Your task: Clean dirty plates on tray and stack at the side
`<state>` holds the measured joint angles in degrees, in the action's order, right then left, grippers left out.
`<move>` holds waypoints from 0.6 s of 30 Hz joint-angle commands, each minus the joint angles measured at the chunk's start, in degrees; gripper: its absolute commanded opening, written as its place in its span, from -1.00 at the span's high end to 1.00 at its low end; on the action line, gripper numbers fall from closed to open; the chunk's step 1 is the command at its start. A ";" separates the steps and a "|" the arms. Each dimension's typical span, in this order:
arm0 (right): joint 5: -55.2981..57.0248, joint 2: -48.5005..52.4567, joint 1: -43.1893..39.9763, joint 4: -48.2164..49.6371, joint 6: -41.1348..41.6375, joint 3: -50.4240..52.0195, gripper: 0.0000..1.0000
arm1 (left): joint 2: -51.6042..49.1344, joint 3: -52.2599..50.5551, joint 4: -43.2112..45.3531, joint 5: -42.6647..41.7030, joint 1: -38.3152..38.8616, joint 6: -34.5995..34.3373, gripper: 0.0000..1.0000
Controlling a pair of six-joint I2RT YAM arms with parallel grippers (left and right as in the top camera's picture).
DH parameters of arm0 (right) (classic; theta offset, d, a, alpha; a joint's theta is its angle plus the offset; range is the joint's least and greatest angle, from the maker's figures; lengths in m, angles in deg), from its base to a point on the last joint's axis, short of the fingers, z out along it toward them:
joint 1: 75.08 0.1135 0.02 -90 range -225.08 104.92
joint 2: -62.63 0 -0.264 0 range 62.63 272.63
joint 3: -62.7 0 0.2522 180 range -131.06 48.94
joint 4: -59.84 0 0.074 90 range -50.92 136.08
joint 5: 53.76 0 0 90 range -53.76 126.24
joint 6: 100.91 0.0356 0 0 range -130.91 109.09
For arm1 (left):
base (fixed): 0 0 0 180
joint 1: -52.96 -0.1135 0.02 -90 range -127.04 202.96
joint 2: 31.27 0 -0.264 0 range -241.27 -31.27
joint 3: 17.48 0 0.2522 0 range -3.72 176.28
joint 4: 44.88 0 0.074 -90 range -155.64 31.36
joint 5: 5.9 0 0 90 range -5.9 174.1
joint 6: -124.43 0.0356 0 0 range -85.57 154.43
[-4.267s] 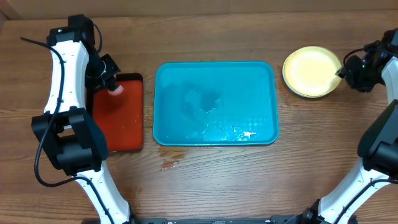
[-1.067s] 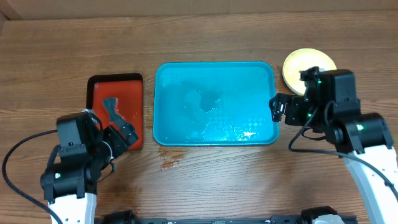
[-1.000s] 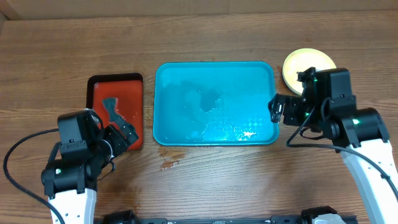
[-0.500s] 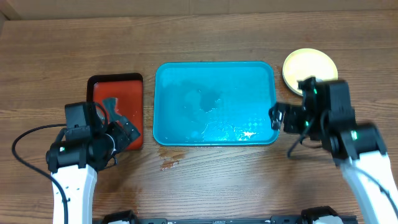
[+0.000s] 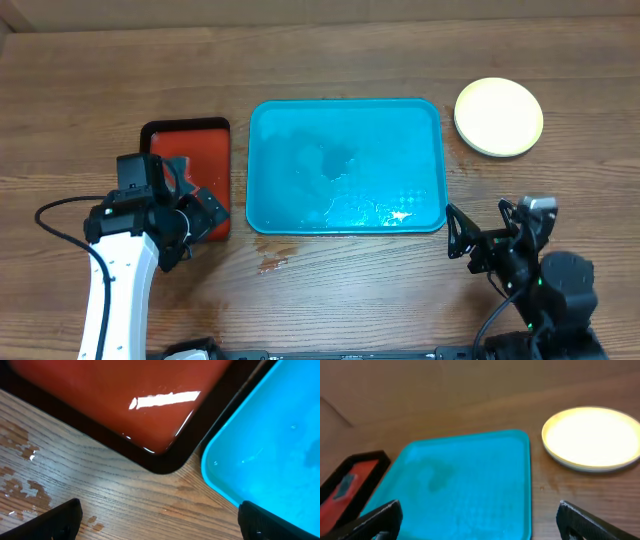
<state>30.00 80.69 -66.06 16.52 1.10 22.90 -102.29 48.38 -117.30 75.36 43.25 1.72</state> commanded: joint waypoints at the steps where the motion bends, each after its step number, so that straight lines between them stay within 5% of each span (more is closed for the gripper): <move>1: 3.80 -6.03 -0.13 4.35 0.22 4.68 -0.99 | -1.55 -0.26 0.20 0.57 0.11 -0.55 -0.99; 18: 7.02 -17.90 -2.05 25.05 0.26 22.53 -1.00 | -3.93 -0.26 0.22 0.59 0.11 -0.55 -0.99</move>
<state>36.31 63.80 -67.29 40.37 1.08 44.19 -105.96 48.38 -117.14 75.36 43.25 1.72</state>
